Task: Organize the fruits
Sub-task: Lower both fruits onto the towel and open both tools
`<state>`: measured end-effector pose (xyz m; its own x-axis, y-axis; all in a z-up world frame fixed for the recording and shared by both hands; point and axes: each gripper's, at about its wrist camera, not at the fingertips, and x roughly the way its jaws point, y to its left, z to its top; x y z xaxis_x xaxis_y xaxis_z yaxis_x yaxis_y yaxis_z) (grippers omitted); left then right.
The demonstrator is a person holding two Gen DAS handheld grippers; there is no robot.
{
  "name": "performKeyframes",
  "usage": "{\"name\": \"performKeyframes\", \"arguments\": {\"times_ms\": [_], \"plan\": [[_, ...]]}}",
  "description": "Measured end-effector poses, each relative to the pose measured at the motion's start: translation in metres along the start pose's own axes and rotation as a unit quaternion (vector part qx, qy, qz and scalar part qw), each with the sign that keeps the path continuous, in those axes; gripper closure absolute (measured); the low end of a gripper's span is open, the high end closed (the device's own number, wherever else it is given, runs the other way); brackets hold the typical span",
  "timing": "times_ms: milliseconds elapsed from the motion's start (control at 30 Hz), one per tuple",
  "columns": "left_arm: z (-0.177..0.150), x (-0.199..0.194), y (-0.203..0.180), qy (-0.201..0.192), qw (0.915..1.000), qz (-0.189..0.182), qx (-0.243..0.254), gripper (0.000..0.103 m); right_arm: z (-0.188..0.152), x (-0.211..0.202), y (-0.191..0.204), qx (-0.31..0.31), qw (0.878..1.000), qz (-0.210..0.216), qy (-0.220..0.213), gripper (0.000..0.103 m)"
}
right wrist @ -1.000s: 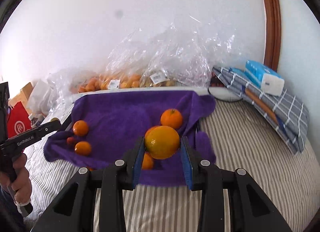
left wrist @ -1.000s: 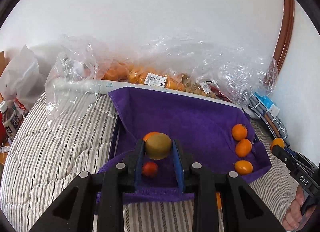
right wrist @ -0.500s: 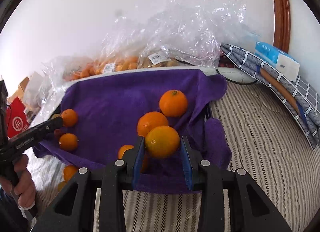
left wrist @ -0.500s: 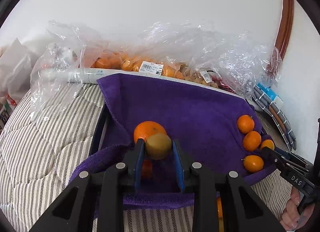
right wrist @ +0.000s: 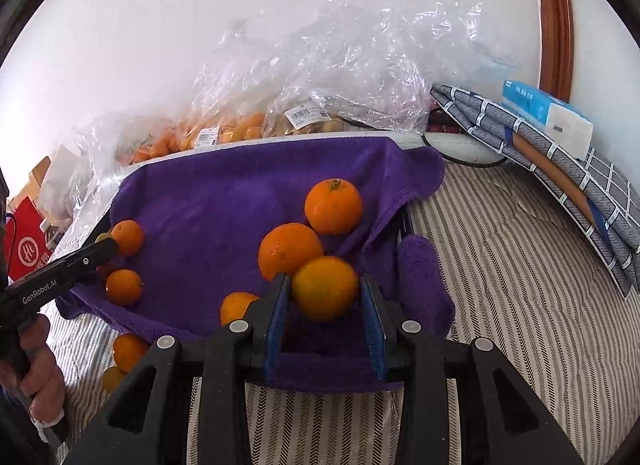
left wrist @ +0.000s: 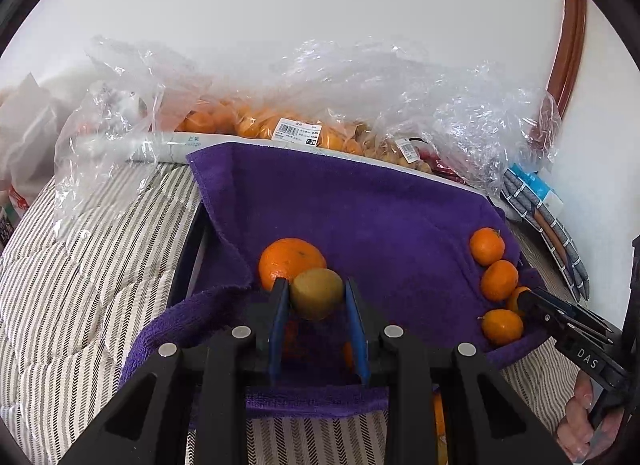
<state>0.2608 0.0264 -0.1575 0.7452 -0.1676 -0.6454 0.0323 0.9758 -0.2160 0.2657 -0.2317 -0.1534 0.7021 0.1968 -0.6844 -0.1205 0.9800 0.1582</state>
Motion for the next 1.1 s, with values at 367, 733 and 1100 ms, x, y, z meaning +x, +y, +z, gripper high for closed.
{"name": "performKeyframes", "arguments": {"times_ms": [367,733,1100], "plan": [[-0.002,-0.015,-0.001,-0.028,0.9996,0.000,0.007,0.064,-0.001,-0.029,0.013,-0.017,0.998,-0.001,-0.061,0.051],[-0.014,-0.055,0.020,-0.066,0.9977,0.010,0.001,0.055,-0.018,-0.067,0.036,0.000,0.999,-0.031,-0.033,0.051],[-0.047,-0.097,0.084,-0.054,0.9960,0.064,-0.030,0.055,-0.045,-0.063,0.075,0.002,0.999,0.038,0.016,0.056]]}}
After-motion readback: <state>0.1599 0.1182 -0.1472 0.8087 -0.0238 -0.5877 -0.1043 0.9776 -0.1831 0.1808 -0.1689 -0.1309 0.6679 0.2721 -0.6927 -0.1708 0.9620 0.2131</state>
